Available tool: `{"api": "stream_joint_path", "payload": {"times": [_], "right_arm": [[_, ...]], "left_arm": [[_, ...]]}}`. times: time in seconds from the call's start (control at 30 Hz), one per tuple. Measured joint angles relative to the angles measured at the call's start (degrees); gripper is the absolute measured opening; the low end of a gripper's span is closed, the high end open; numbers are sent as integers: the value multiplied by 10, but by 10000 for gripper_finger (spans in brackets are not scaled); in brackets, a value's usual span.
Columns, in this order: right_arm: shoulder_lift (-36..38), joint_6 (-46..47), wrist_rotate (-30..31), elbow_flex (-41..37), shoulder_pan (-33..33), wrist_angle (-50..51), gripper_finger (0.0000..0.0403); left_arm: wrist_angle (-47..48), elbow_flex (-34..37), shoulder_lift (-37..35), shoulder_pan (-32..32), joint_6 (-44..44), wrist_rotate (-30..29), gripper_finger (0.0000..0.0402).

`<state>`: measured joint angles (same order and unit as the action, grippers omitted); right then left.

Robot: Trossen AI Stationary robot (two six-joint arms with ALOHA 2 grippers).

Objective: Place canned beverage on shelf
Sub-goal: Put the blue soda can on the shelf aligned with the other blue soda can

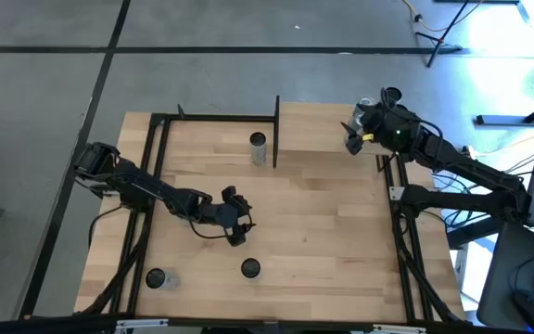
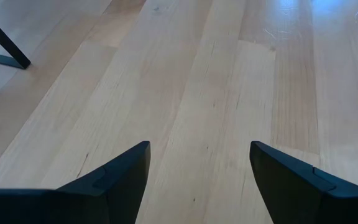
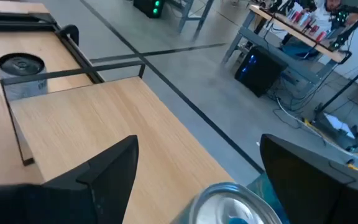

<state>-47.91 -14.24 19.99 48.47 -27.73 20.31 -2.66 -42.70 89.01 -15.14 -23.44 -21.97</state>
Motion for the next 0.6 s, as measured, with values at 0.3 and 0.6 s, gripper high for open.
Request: {"api": "stream_joint_path", "payload": {"times": [0.3, 0.6], "right_arm": [[-43, -57, 137, 20, 125, -6, 321], [-140, -87, 284, 26, 230, 62, 321]], "left_arm": [[0, 0, 0, 0, 0, 0, 270], [0, 0, 0, 0, 0, 0, 270]]}}
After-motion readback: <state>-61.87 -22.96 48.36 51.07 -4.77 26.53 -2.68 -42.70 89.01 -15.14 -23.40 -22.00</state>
